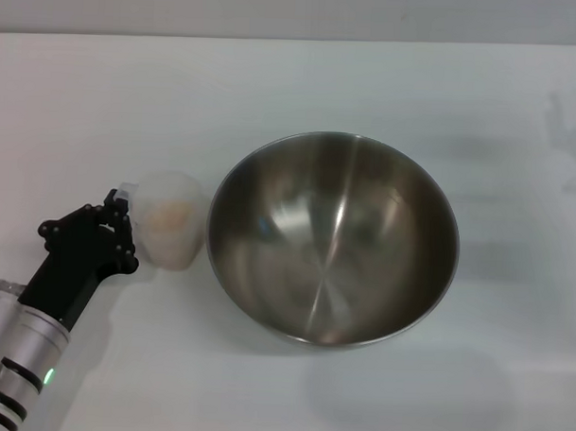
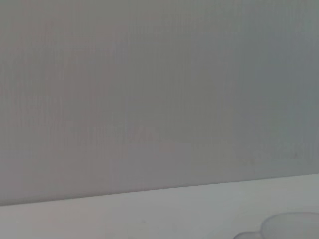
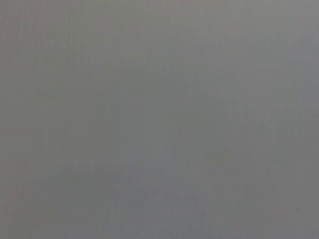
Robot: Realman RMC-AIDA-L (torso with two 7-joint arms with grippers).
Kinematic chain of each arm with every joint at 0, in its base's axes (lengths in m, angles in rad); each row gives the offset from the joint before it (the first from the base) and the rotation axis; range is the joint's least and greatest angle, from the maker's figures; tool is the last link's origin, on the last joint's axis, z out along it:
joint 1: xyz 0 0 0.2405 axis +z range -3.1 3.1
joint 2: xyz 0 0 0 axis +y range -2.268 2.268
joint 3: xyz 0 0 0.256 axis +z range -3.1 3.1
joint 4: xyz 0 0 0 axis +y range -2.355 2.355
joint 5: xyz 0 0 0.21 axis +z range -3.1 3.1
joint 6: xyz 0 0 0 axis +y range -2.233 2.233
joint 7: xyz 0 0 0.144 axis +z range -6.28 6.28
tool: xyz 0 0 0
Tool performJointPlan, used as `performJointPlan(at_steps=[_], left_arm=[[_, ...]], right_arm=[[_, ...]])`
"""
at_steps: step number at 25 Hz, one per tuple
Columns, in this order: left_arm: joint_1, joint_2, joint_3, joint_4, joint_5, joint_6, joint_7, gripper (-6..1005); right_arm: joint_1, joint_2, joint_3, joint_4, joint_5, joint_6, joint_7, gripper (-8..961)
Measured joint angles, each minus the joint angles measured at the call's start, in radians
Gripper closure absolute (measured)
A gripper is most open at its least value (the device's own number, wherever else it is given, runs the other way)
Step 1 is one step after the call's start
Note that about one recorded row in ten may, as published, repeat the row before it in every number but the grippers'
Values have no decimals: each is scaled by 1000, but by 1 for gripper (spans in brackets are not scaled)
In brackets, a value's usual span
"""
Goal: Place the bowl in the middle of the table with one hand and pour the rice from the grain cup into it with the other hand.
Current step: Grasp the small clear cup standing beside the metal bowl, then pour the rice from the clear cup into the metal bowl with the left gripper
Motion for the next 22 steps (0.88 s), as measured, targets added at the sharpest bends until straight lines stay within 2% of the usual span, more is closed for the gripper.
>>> performJointPlan(at_steps=[1,9,13,14,16,18,19,20,22], left_arm=[[-3,0,3,2,2,3,5,851],[-7,-2,-6,4,-2,50,15,977],[-18,-2,-40,-3,-4,101,71,976],[-35,-1,-74,-17,-2,148,176,976],[-46,-2,-79,-20,0,170,225,976],[-78,-1,-71,-22,8,225,338,976],[-109,0,-54,-21,31,265,454,976],[-109,0,-54,-21,31,265,454,976],[-141,0,-40,-19,82,283,575,975]], right_arm=[[0,0,0,0,0,0,0,402],[0,0,0,2,0,1,0,402],[0,0,1,3,0,1,0,402],[1,0,2,2,0,0,-1,402],[2,0,2,2,0,-1,-3,401],[7,0,2,2,0,-4,-5,401],[11,-1,2,3,0,-5,-6,401],[11,-1,2,3,0,-5,-6,401],[13,-2,2,2,0,-7,-6,401]])
